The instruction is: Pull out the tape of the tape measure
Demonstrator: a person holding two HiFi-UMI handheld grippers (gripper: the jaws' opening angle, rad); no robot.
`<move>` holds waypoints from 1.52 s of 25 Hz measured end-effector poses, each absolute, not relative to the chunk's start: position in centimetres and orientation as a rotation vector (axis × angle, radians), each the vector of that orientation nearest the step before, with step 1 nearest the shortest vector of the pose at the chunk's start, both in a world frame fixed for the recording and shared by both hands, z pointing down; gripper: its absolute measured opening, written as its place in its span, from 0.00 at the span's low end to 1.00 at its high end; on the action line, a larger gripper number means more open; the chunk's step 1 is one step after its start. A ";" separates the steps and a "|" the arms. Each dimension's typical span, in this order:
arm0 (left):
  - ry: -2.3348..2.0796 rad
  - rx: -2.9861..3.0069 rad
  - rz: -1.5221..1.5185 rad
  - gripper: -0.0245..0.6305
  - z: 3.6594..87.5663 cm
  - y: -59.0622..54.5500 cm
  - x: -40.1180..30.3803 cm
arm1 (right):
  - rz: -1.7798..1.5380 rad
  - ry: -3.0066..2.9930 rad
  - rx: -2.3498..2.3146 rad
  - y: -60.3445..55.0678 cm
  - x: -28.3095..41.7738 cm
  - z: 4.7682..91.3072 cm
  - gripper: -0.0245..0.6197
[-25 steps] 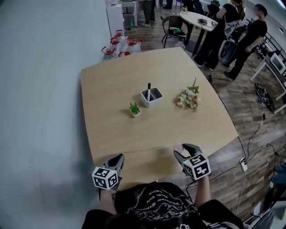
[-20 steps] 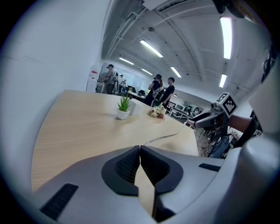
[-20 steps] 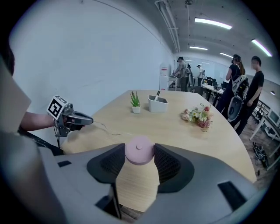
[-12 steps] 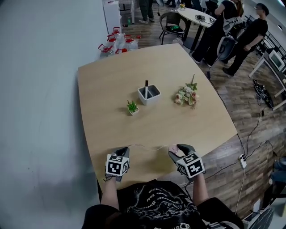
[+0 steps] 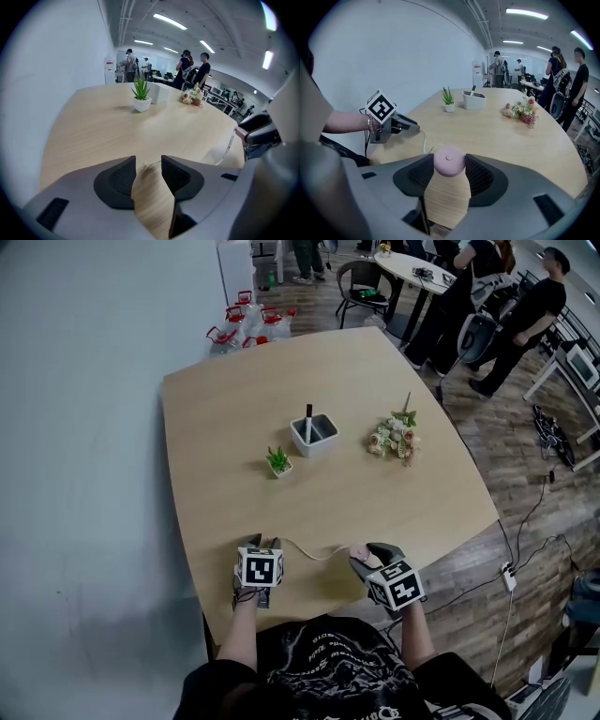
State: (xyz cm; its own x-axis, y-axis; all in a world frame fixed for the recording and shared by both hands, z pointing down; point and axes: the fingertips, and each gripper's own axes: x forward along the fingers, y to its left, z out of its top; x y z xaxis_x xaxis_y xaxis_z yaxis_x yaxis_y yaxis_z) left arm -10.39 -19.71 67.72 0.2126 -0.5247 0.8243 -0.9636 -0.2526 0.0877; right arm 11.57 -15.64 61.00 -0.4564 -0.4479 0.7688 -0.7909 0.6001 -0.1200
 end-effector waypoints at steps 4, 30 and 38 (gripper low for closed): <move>-1.405 1.856 0.850 0.33 67.2 -19.8 -10.7 | 0.624 -2.098 0.970 -15.7 11.9 61.5 0.39; -1.596 1.948 0.232 0.25 57.3 -15.0 -15.7 | 0.566 -1.928 0.998 -23.1 15.5 68.1 0.39; -1.607 1.927 0.231 0.23 57.8 -14.8 -16.6 | 0.658 -1.940 1.068 -23.1 16.2 68.9 0.44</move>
